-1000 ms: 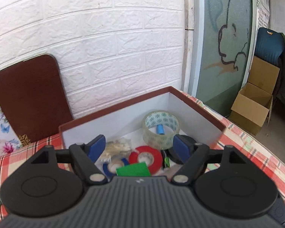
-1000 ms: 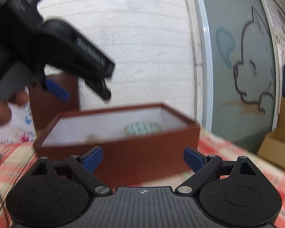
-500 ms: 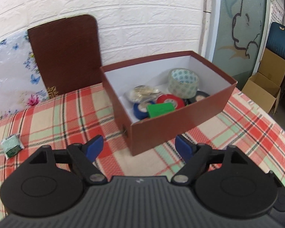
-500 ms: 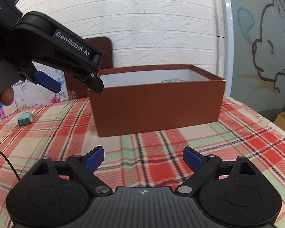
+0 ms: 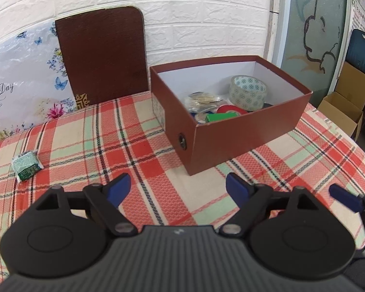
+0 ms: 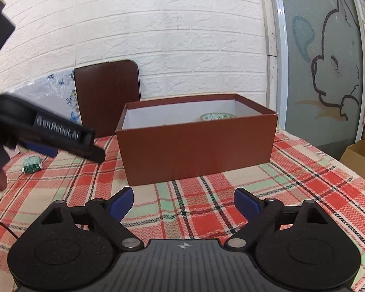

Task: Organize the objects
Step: 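Withdraw the right tool from the box back over the table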

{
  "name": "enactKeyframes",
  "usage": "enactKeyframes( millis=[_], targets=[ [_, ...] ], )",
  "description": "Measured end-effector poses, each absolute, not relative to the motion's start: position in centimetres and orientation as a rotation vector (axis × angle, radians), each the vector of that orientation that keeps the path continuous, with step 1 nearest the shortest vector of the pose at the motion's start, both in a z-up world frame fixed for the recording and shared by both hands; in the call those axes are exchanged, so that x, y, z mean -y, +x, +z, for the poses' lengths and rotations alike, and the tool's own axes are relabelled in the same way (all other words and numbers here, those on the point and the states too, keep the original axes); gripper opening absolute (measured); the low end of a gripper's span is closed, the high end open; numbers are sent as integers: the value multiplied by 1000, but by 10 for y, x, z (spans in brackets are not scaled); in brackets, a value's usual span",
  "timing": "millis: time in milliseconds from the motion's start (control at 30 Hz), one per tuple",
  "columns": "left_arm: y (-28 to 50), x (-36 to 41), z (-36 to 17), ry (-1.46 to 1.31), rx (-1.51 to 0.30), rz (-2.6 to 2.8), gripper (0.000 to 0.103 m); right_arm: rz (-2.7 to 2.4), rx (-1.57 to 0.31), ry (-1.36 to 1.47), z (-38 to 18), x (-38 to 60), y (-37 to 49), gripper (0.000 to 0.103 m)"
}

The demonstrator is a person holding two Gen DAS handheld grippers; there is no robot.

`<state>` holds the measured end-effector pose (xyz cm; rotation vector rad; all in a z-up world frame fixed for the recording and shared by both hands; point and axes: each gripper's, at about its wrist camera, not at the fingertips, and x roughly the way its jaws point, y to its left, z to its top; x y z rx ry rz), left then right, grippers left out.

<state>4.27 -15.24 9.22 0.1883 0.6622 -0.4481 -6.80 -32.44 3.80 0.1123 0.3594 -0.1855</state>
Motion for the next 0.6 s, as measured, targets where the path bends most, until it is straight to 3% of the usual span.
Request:
enactKeyframes(
  millis=[600],
  targets=[
    [47,131,73,181,-700,-409,88,-177,-264,137,66,322,-74,89]
  ],
)
